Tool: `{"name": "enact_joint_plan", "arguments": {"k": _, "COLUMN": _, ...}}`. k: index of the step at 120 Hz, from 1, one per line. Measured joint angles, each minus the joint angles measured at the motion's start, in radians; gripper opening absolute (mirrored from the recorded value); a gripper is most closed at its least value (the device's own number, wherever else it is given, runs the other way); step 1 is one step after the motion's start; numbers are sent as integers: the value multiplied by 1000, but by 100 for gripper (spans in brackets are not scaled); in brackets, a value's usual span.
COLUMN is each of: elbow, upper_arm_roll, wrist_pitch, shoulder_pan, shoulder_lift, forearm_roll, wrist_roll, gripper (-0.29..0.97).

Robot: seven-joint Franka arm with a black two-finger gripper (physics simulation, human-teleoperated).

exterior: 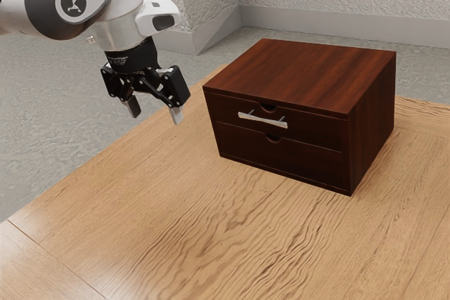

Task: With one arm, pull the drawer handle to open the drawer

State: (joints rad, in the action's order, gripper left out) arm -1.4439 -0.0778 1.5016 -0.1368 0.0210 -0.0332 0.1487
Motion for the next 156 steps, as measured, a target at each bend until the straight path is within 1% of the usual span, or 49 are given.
{"name": "enact_joint_plan", "arguments": {"k": 16, "elbow": 0, "upper_arm_roll": 27, "wrist_pitch": -1, "shoulder_pan": 22, "shoulder_lift": -1, "forearm_roll": 23, "wrist_roll": 0, "gripper": 68}}
{"name": "enact_joint_plan", "arguments": {"k": 32, "elbow": 2, "upper_arm_roll": 72, "wrist_pitch": -7, "shoulder_pan": 52, "shoulder_lift": -11, "forearm_roll": 81, "wrist_roll": 0, "gripper": 68}}
{"name": "enact_joint_plan", "arguments": {"k": 43, "elbow": 62, "upper_arm_roll": 83, "wrist_pitch": -32, "shoulder_pan": 49, "shoulder_lift": -26, "forearm_roll": 108, "wrist_roll": 5, "gripper": 68}}
{"name": "enact_joint_plan", "arguments": {"k": 56, "elbow": 81, "upper_arm_roll": 97, "wrist_pitch": -55, "shoulder_pan": 48, "shoulder_lift": -14, "forearm_roll": 127, "wrist_roll": 10, "gripper": 68}}
{"name": "enact_joint_plan", "arguments": {"k": 60, "elbow": 106, "upper_arm_roll": 103, "wrist_pitch": -64, "shoulder_pan": 50, "shoulder_lift": -9, "forearm_roll": 130, "wrist_roll": 11, "gripper": 68}}
{"name": "enact_joint_plan", "arguments": {"k": 72, "elbow": 241, "upper_arm_roll": 105, "wrist_pitch": -93, "shoulder_pan": 34, "shoulder_lift": -5, "forearm_roll": 134, "wrist_roll": -21, "gripper": 68}}
{"name": "enact_joint_plan", "arguments": {"k": 80, "elbow": 275, "upper_arm_roll": 104, "wrist_pitch": -93, "shoulder_pan": 18, "shoulder_lift": -4, "forearm_roll": 136, "wrist_roll": -86, "gripper": 68}}
{"name": "enact_joint_plan", "arguments": {"k": 92, "elbow": 285, "upper_arm_roll": 105, "wrist_pitch": -88, "shoulder_pan": -3, "shoulder_lift": -3, "forearm_roll": 138, "wrist_roll": -246, "gripper": 68}}
{"name": "enact_joint_plan", "arguments": {"k": 117, "elbow": 280, "upper_arm_roll": 122, "wrist_pitch": -144, "shoulder_pan": -23, "shoulder_lift": 9, "forearm_roll": 136, "wrist_roll": -541, "gripper": 68}}
{"name": "enact_joint_plan", "arguments": {"k": 130, "elbow": 279, "upper_arm_roll": 123, "wrist_pitch": -176, "shoulder_pan": -25, "shoulder_lift": 4, "forearm_roll": 101, "wrist_roll": -655, "gripper": 68}}
{"name": "enact_joint_plan", "arguments": {"k": 156, "elbow": 279, "upper_arm_roll": 107, "wrist_pitch": -225, "shoulder_pan": -25, "shoulder_lift": -4, "forearm_roll": 61, "wrist_roll": -836, "gripper": 68}}
